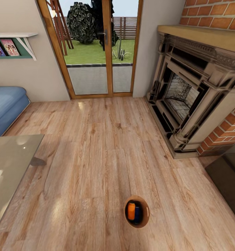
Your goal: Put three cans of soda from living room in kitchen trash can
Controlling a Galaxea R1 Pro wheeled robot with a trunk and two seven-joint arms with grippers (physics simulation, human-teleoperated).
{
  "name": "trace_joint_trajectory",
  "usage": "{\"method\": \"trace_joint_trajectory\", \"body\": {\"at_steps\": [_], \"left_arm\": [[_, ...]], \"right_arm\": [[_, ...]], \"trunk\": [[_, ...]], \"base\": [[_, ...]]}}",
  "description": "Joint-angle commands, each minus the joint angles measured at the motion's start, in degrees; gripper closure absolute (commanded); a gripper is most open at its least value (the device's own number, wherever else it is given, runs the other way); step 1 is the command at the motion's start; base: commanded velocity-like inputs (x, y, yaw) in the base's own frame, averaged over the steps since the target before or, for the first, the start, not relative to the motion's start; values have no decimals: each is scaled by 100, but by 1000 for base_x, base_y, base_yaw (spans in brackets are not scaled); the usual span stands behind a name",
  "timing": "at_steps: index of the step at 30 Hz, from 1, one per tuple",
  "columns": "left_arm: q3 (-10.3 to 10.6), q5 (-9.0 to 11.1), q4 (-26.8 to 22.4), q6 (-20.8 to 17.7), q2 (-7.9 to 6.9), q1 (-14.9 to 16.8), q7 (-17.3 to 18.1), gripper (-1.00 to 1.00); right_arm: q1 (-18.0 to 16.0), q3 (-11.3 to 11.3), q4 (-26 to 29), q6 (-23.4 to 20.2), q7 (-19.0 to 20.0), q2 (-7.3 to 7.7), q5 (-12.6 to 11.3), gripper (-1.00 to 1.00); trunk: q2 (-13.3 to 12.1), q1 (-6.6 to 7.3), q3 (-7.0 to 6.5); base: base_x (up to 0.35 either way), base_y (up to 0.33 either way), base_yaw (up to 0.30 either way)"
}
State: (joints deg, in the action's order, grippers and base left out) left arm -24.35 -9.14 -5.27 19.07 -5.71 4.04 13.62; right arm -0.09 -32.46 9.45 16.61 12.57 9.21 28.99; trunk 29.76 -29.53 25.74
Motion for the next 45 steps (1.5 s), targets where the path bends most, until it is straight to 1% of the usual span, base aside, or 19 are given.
{"method": "trace_joint_trajectory", "body": {"at_steps": [1, 10, 14, 20, 21, 25, 28, 29, 30, 33, 36, 45], "left_arm": [[0, 0, 0, 0, 0, 0, 0, -100], [3, 8, -3, 0, 0, 0, 4, -100], [1, 6, -1, 0, 0, 0, 1, -100], [0, 6, -1, -3, 0, 0, 0, -100], [0, 5, 0, -5, 0, 0, 0, -100], [0, 2, 0, -7, 0, 0, 0, -100], [0, 1, 0, -8, 0, 0, 0, -100], [0, 1, 0, -8, 0, 0, 0, -100], [0, 0, 0, -9, 0, 0, 0, -100], [0, 0, 0, -9, 0, 0, 0, -100], [0, 0, 0, -9, 0, 0, 0, -100], [0, 0, 0, -9, 0, 0, 0, -100]], "right_arm": [[0, 1, 2, 0, 0, 1, 0, -100], [0, -19, 5, 0, -10, 2, -9, -100], [0, -48, 35, -10, -107, 2, -8, -100], [0, -22, 10, -10, -781, -11, -2, -100], [0, -19, -13, -10, -860, -50, -7, -100], [0, -15, -58, -9, -944, -193, -5, -100], [0, -22, -95, -9, -972, -329, -6, -100], [0, -19, -154, -16, -987, -439, -4, -100], [0, -20, -179, -18, -990, -463, -5, -100], [0, -18, -257, -18, -999, -524, -6, -100], [0, -16, -294, -18, -1001, -549, -7, -100], [0, -15, -311, -20, -1004, -560, -8, -100]], "trunk": [[0, 0, 0], [0, 0, 0], [0, 0, 0], [0, 0, 0], [0, 0, 0], [0, 0, 0], [0, 0, 0], [0, 0, 0], [0, 0, 0], [0, 0, 0], [0, 0, 0], [0, 0, 0]], "base": [[0, 0, 0], [0, 0, 0], [0, 0, 0], [0, 0, 0], [0, 0, 0], [0, 0, 0], [0, 0, 0], [0, 0, 0], [0, 0, 0], [0, 0, 0], [0, 0, 0], [0, 0, 0]]}}
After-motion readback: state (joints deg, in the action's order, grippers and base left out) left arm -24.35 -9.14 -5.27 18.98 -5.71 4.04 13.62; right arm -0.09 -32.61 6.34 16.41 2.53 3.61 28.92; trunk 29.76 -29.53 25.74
